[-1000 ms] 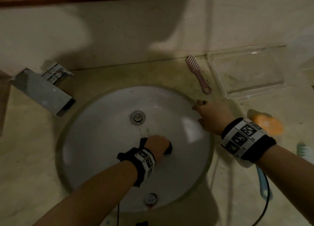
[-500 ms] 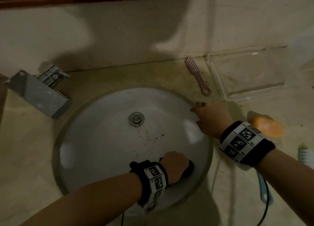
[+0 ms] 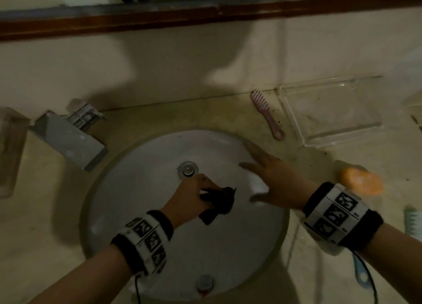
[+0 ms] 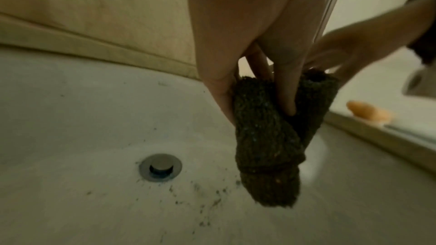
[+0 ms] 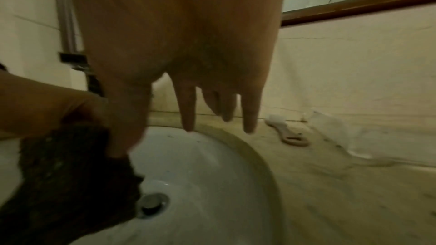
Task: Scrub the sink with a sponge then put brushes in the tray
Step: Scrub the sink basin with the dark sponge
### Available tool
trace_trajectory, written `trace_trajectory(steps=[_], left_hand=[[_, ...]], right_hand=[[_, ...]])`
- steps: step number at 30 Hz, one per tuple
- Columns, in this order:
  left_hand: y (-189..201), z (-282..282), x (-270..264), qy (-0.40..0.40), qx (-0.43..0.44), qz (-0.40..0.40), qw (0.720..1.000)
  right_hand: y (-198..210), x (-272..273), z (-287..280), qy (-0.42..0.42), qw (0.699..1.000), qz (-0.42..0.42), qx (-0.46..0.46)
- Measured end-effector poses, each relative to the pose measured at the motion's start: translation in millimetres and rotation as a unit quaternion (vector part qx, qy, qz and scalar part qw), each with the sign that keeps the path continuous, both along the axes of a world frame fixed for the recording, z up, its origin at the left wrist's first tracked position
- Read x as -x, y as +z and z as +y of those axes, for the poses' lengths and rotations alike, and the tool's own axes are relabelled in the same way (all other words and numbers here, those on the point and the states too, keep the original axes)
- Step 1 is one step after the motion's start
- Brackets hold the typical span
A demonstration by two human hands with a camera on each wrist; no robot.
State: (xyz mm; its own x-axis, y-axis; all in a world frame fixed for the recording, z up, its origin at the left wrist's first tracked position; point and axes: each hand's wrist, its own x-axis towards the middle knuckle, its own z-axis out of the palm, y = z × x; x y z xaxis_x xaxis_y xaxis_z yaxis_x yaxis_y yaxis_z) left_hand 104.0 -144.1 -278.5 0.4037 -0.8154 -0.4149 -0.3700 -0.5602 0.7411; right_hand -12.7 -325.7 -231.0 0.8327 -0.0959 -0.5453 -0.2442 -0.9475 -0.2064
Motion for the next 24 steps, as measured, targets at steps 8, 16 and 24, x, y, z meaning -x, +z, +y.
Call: trace_trajectory(steps=[8, 16, 24], left_hand=[[29, 54, 6, 0.138, 0.161, -0.022, 0.977], [15, 99, -28, 0.084, 0.123, -0.131, 0.980], [7, 178, -91, -0.084, -0.210, -0.356, 0.907]], right_hand=[[6, -22, 62, -0.048, 0.954, -0.095, -0.280], [3, -44, 82, 0.017, 0.990, -0.052, -0.127], [-37, -59, 105, 0.196, 0.971, 0.095, 0.098]])
